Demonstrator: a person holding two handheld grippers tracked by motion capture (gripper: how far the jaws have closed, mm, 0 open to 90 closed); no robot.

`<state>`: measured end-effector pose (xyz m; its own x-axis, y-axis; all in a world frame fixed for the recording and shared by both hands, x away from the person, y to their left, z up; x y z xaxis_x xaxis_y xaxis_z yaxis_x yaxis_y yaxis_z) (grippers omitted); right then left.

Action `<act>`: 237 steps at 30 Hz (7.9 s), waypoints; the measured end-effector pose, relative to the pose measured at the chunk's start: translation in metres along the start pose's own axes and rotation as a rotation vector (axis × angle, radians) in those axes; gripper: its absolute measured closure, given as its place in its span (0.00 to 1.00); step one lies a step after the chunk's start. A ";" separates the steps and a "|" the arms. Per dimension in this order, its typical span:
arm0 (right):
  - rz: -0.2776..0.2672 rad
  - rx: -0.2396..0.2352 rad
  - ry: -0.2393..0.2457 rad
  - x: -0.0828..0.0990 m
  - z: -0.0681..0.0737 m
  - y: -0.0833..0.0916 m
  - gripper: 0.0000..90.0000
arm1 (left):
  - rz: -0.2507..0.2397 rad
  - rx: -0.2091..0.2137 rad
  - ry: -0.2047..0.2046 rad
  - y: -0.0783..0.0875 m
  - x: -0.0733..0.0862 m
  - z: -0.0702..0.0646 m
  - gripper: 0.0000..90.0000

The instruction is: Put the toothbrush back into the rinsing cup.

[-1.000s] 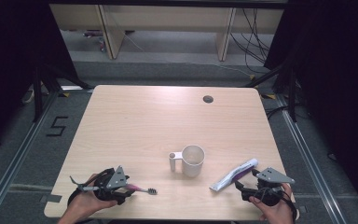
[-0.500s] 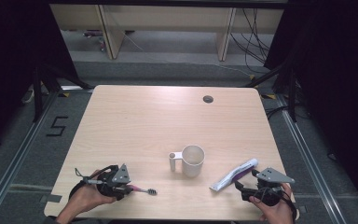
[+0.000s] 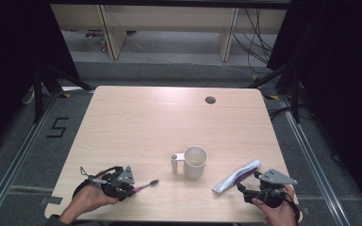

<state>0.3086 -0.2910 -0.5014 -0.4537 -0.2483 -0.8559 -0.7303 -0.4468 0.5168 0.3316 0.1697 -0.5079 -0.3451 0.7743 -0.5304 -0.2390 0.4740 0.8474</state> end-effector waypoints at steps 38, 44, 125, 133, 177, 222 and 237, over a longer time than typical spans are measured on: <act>0.017 -0.010 -0.032 0.001 0.004 -0.002 0.24 | 0.228 0.084 -0.058 -0.002 -0.022 -0.009 0.89; 0.013 -0.010 -0.032 0.001 0.004 -0.001 0.24 | 0.224 0.072 -0.054 0.004 -0.024 -0.008 0.89; -0.010 -0.001 0.016 -0.001 -0.001 -0.004 0.25 | -0.957 -0.119 0.219 0.047 -0.111 0.024 0.90; -0.010 -0.002 0.017 -0.001 -0.001 -0.004 0.25 | -0.968 -0.108 0.206 0.044 -0.121 0.019 0.90; -0.010 -0.008 0.014 -0.001 -0.001 -0.003 0.25 | -1.030 -0.053 0.183 -0.002 -0.141 0.012 0.91; 0.001 -0.010 -0.013 0.000 0.002 -0.003 0.25 | -0.910 -0.067 0.219 -0.014 -0.100 0.010 0.52; -0.010 -0.010 0.008 -0.001 0.000 -0.003 0.25 | -0.841 -0.075 0.230 0.005 -0.077 -0.001 0.35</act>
<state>0.3116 -0.2897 -0.5024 -0.4421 -0.2509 -0.8612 -0.7294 -0.4582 0.5080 0.3556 0.1122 -0.4628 -0.2002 0.0725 -0.9771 -0.5526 0.8151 0.1737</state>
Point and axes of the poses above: each handheld gripper's, and its own axes: y roughly backward along the jaws, x roughly out of its underside, z roughly to its left, the point moved 2 cm from there along -y, roughly forward along the jaws, and after that the axes turned 6 degrees about -z, right-handed, at the moved point
